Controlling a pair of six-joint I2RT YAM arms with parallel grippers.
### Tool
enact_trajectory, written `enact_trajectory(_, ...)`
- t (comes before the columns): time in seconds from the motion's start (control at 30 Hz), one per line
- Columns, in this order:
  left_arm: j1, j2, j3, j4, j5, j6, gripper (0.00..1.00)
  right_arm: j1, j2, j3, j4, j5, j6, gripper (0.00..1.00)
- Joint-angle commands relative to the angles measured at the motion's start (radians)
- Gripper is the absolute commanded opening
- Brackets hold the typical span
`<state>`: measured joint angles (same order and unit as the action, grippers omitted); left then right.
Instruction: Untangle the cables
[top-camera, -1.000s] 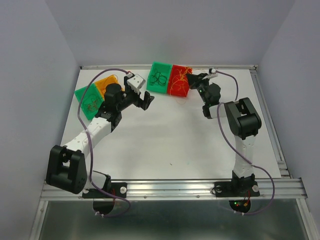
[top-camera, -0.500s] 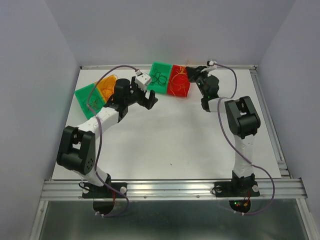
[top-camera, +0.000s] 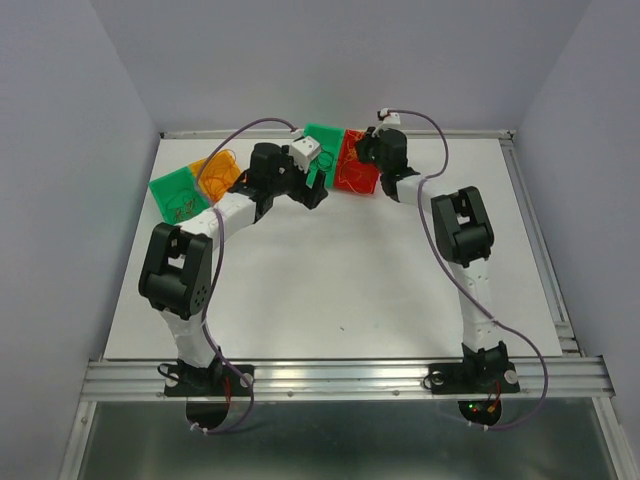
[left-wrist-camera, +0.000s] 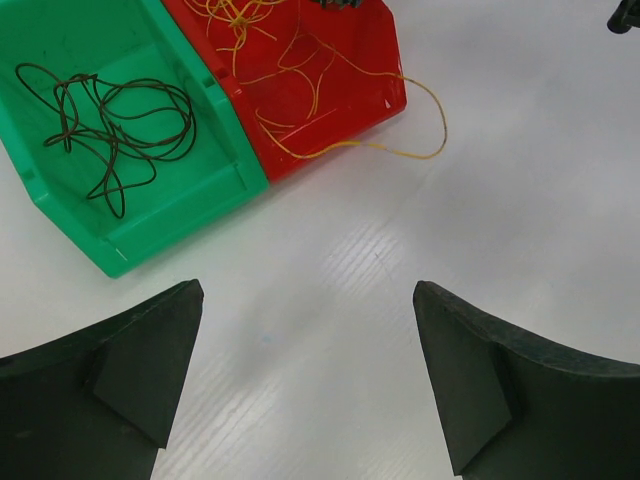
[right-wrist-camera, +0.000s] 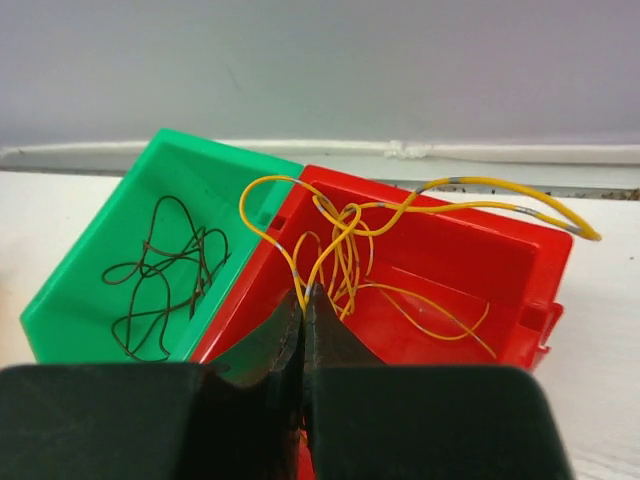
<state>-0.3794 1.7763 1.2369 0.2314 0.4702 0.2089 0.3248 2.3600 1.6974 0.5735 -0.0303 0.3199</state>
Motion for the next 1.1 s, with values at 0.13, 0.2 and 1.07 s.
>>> enact_trajectory(0.13, -0.003, -0.044, 0.001, 0.011, 0.004, 0.014, 0.98, 0.062, 0.094, 0.28, -0.401, 0.148, -0.13, 0.01)
enact_trajectory(0.2, -0.003, -0.048, -0.004, 0.011, 0.004, 0.015, 0.98, 0.068, 0.117, 0.344, -0.463, 0.168, -0.146, 0.01)
enact_trajectory(1.07, -0.001, -0.086, -0.025, 0.011, -0.008, 0.034, 0.98, 0.076, -0.088, 0.338, -0.498, 0.225, -0.19, 0.45)
